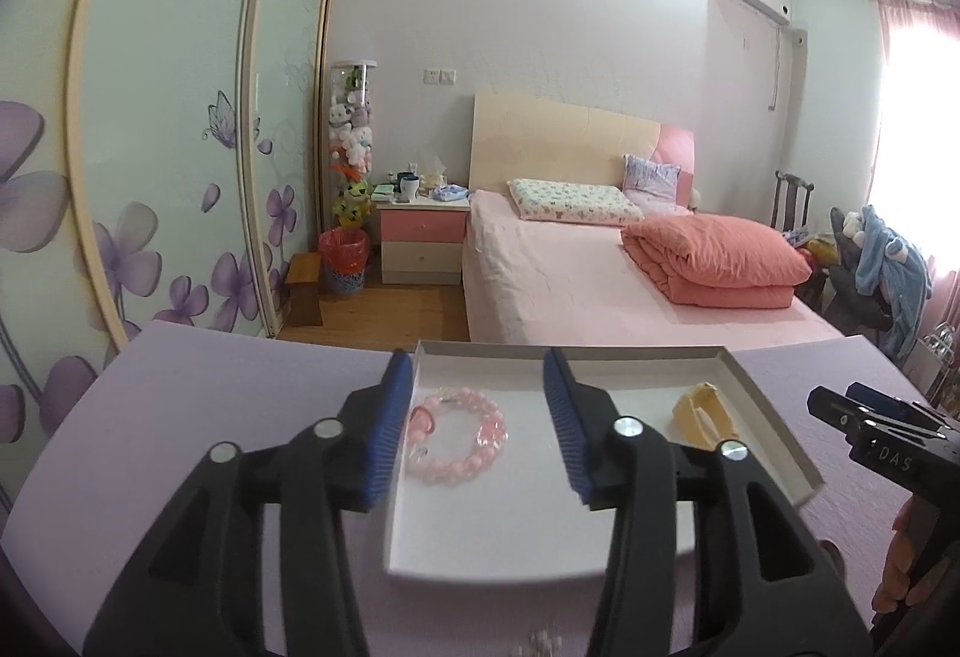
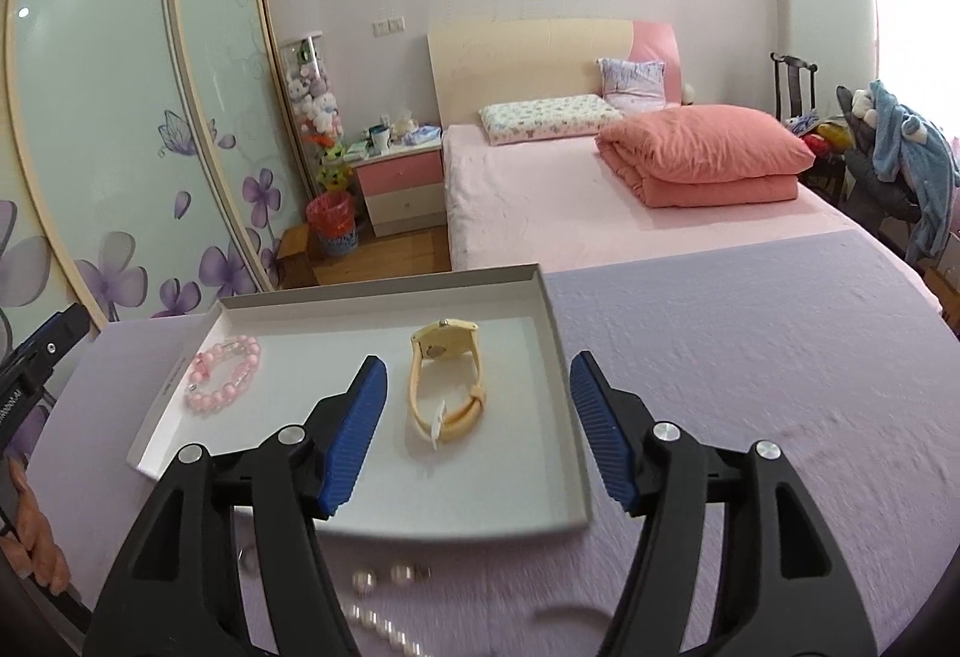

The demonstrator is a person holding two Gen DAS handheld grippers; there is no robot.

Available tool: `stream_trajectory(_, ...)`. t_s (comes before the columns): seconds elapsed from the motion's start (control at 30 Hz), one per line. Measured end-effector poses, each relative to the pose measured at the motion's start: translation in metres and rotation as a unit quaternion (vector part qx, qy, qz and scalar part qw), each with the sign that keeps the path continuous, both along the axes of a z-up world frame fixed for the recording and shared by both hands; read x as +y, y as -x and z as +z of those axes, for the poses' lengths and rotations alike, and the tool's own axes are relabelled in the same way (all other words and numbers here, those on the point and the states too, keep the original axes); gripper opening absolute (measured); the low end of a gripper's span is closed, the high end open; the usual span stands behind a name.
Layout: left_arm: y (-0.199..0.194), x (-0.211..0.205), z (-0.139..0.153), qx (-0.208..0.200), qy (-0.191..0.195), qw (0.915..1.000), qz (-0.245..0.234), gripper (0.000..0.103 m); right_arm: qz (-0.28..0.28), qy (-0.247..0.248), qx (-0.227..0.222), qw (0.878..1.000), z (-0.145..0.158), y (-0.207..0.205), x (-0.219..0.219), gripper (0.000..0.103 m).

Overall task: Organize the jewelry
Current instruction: 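Move the right tool to the dark red bead necklace and grasp it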

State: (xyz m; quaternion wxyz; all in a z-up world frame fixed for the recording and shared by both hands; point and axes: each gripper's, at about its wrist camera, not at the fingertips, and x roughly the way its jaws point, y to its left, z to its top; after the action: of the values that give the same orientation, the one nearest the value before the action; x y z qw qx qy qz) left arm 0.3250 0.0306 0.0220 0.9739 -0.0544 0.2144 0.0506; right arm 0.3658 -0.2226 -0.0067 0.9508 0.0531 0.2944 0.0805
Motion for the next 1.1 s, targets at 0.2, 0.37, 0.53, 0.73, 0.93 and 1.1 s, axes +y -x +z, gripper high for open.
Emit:
stream_trajectory(0.2, 0.06, -0.004, 0.01, -0.011, -0.003, 0.9999, -0.009, 0.054, 0.006, 0.002, -0.017, 1.0, 0.003, 0.049, -0.01, 0.065)
stream_trajectory(0.37, 0.111, -0.006, 0.004, -0.01, 0.007, 0.9997, -0.022, 0.056, 0.028, 0.002, -0.013, 1.0, -0.013, 0.105, -0.01, 0.065)
stream_trajectory(0.53, 0.154, -0.01, -0.01, -0.007, 0.011, 0.9995, -0.029, 0.056, 0.062, -0.005, 0.027, 0.998, -0.045, 0.148, 0.0, 0.065)
stream_trajectory(0.73, 0.181, -0.01, -0.021, -0.006, 0.008, 0.9996, -0.025, 0.056, 0.092, 0.004, 0.079, 0.993, -0.077, 0.166, 0.021, 0.061)
stream_trajectory(0.93, 0.191, -0.009, -0.033, 0.002, 0.011, 0.9996, -0.027, 0.056, 0.088, 0.029, 0.102, 0.99, -0.086, 0.167, 0.036, 0.054)
stream_trajectory(1.1, 0.192, -0.009, -0.037, 0.006, 0.008, 0.9995, -0.031, 0.056, 0.095, 0.047, 0.115, 0.988, -0.09, 0.163, 0.048, 0.049)
